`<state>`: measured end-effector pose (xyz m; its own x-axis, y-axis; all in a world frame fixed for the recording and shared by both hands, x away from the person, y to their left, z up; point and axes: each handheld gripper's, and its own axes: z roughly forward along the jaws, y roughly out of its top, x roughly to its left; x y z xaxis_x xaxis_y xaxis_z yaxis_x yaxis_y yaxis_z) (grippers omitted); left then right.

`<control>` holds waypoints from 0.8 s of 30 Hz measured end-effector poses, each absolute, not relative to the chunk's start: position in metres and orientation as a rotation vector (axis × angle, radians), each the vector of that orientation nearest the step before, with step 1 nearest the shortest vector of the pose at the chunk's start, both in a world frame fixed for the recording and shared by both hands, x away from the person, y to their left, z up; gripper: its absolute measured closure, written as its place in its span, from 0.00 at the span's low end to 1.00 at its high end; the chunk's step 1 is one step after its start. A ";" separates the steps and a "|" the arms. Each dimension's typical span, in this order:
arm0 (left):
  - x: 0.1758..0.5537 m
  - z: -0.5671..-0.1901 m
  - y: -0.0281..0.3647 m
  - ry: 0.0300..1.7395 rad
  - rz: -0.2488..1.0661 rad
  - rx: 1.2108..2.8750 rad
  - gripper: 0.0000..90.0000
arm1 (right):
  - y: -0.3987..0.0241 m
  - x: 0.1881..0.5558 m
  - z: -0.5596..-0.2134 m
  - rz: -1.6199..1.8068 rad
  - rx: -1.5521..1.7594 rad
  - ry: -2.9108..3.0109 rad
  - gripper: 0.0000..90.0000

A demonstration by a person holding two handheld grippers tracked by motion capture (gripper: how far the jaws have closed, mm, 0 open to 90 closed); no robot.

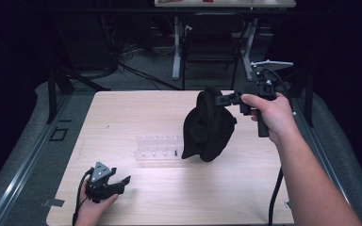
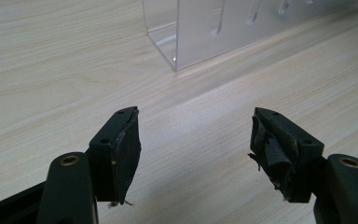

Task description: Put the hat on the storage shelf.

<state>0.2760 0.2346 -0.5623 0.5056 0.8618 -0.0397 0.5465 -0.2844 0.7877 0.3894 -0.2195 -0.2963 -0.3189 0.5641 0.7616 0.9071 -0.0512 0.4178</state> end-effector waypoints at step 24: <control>0.276 -0.562 0.234 1.147 0.512 1.971 0.37 | -0.184 0.408 -0.306 -1.264 -1.545 -1.920 0.98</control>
<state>0.2762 0.2344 -0.5616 0.5108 0.8588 -0.0408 0.5430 -0.2855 0.7897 0.4081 -0.1842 -0.3055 -0.3307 0.5812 0.7435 0.9127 -0.0033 0.4085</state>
